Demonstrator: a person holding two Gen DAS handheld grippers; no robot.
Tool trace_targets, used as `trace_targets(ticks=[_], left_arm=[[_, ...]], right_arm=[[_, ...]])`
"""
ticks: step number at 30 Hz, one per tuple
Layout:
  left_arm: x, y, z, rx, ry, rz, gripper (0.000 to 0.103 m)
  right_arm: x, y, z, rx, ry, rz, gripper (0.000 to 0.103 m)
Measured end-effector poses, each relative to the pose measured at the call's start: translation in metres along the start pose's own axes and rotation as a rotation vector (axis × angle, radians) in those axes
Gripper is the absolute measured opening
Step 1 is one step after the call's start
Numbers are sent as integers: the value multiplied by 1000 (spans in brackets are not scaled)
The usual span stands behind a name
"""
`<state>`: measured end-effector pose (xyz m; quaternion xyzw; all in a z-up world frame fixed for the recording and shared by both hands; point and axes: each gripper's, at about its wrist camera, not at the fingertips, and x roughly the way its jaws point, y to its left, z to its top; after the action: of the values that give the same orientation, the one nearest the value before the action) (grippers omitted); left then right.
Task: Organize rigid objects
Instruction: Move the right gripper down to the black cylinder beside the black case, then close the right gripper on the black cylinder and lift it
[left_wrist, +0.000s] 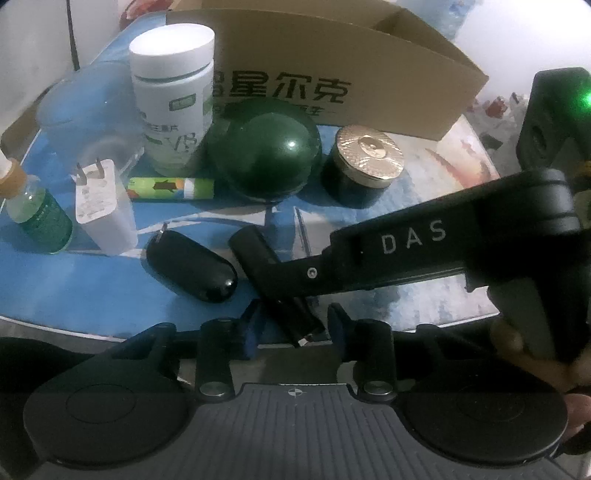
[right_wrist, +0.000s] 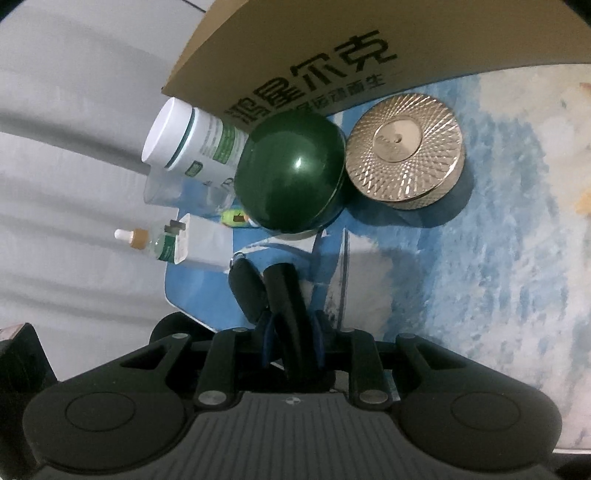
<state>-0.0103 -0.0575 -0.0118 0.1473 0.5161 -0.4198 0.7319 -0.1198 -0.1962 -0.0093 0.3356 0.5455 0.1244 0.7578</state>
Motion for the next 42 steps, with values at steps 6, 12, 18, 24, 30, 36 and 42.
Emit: trace_targets(ticks=[6,12,18,24,30,36,42], left_arm=[[1,-2,2,24,8,36,32],[2,-5,1,51,-6,81,27],[0,-7,-2,74,-38,114,23],[-9,-12,-5,92,-65,121,22],[-27,-21,-7,135,-113,122,22],[-40,-28,-11,151,-144,135,22],[-47,-32,-13,172,-167,135,22]], right_arm=[[3,1,2,-4,19,10,25],[3,3,1,-19,11,13,25],[3,3,-2,-17,-23,27,24],[-5,5,-8,-20,-56,44,24],[-22,16,-14,-54,-104,58,24],[-34,21,-18,-71,-134,73,24],[-45,23,-24,-81,-155,81,24]])
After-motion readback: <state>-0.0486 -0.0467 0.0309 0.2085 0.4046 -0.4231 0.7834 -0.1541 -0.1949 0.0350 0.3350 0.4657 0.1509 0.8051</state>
